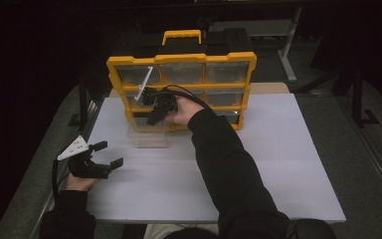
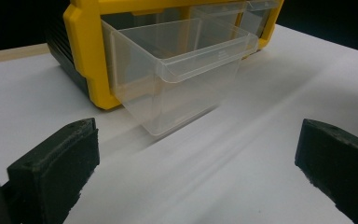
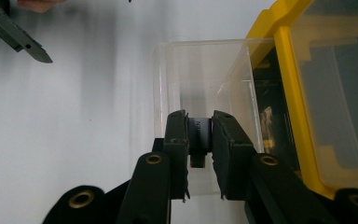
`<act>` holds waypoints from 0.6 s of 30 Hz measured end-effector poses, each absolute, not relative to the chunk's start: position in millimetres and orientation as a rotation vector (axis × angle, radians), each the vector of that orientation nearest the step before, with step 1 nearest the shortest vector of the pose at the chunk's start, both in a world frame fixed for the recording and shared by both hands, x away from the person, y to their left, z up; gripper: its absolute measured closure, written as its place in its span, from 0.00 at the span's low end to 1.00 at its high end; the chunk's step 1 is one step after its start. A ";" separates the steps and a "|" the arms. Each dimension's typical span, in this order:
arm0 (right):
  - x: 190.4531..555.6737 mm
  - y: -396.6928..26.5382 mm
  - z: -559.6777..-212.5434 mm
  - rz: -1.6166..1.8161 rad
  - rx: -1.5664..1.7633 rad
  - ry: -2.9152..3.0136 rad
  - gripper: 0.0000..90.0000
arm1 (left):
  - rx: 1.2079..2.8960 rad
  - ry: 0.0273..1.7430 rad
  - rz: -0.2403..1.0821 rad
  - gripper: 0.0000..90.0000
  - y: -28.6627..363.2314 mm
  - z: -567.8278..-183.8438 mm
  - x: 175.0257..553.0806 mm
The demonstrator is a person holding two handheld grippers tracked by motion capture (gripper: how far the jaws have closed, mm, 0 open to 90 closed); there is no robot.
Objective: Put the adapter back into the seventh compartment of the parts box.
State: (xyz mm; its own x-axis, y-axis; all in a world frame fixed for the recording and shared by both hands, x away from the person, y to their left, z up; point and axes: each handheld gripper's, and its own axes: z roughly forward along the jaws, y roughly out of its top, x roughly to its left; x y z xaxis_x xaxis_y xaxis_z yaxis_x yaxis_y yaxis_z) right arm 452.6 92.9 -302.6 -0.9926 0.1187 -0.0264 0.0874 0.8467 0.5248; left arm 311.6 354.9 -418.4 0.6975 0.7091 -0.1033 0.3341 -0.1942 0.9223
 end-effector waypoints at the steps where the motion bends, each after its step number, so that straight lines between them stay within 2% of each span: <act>1: 453.0 94.1 -303.6 0.842 0.161 2.963 0.83 | 1.795 0.827 0.421 0.00 354.9 -418.4 311.7; 18: 459.9 107.5 -319.9 0.838 0.151 2.986 0.83 | 1.796 0.826 0.420 0.00 355.0 -418.6 311.9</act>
State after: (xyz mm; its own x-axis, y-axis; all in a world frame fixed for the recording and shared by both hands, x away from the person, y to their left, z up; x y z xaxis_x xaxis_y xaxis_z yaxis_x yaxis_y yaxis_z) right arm 459.9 107.5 -319.9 -0.9946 0.1030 -0.0087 0.0834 0.8498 0.5205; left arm 311.9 355.0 -418.6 0.6984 0.7082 -0.1032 0.3343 -0.1954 0.9220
